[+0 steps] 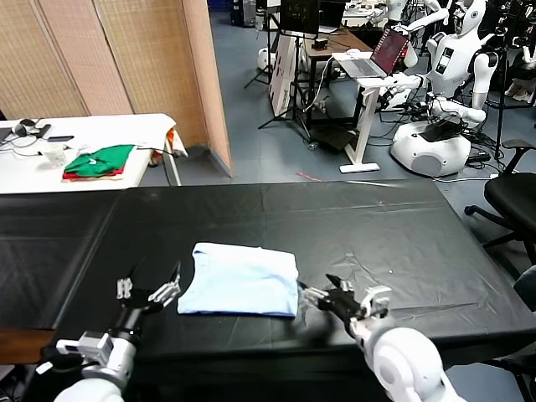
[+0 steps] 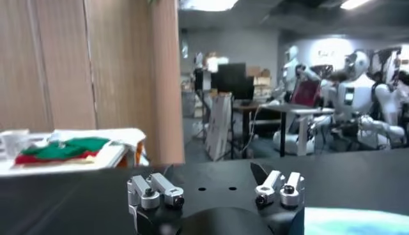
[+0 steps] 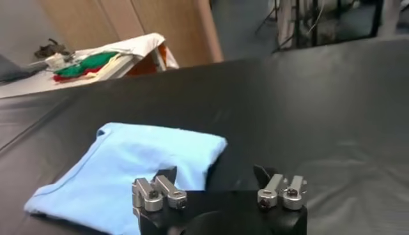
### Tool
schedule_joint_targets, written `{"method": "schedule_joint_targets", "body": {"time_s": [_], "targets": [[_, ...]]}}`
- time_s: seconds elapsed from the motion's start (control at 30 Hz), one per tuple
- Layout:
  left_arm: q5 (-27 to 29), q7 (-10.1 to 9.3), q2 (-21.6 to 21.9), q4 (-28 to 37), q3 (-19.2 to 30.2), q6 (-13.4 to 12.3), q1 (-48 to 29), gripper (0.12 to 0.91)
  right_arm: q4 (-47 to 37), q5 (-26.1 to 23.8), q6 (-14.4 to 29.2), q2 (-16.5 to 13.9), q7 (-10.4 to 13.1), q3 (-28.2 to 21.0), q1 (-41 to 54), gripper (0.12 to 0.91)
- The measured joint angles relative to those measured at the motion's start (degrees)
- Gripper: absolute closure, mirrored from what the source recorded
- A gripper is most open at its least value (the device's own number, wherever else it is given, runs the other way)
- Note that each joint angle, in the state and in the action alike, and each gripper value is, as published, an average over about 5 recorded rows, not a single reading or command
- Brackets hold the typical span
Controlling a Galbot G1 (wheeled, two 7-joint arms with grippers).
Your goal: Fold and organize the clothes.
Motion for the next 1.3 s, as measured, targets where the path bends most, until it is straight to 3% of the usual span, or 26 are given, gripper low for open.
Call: {"method": "schedule_joint_targets", "body": {"time_s": [0.1, 0.3, 0.53, 0.7, 0.8, 0.97, 1.3], "targets": [[0.34, -0.36, -0.46, -1.23, -0.18, 1.08, 2.08, 0.123, 2.74, -4.04, 3.40, -0.27, -0.88, 2.06, -4.33, 0.119], [-0.03, -0.96, -0.71, -3.69, -0.13, 2.32, 6.58, 0.123, 5.82, -14.54, 17.80, -0.40, -0.57, 4.39, -13.59, 0.118], [-0.98, -1.06, 0.20, -6.30, -1.72, 2.65, 11.55, 0.123, 6.44, -24.54, 33.19, 1.29, 3.65, 4.23, -23.91, 0.118], [-1.14, -0.80, 0.19, -7.74, -2.86, 2.92, 14.55, 0.123, 6.46, -27.38, 41.92, 2.81, 7.53, 4.24, -31.85, 0.118], [-1.46, -0.92, 0.05, -8.65, -3.20, 3.92, 16.18, 0.123, 7.03, -28.31, 44.48, 3.67, 9.72, 4.33, -36.07, 0.118], [-1.62, -1.03, -0.31, -9.04, -3.27, 5.22, 17.63, 0.123, 7.32, -28.55, 45.04, 4.14, 12.11, 4.35, -40.84, 0.118], [-1.06, -1.08, -0.71, -8.23, -3.07, 5.39, 18.36, 0.123, 7.18, -28.42, 45.24, 4.36, 12.51, 4.27, -43.43, 0.118]]}}
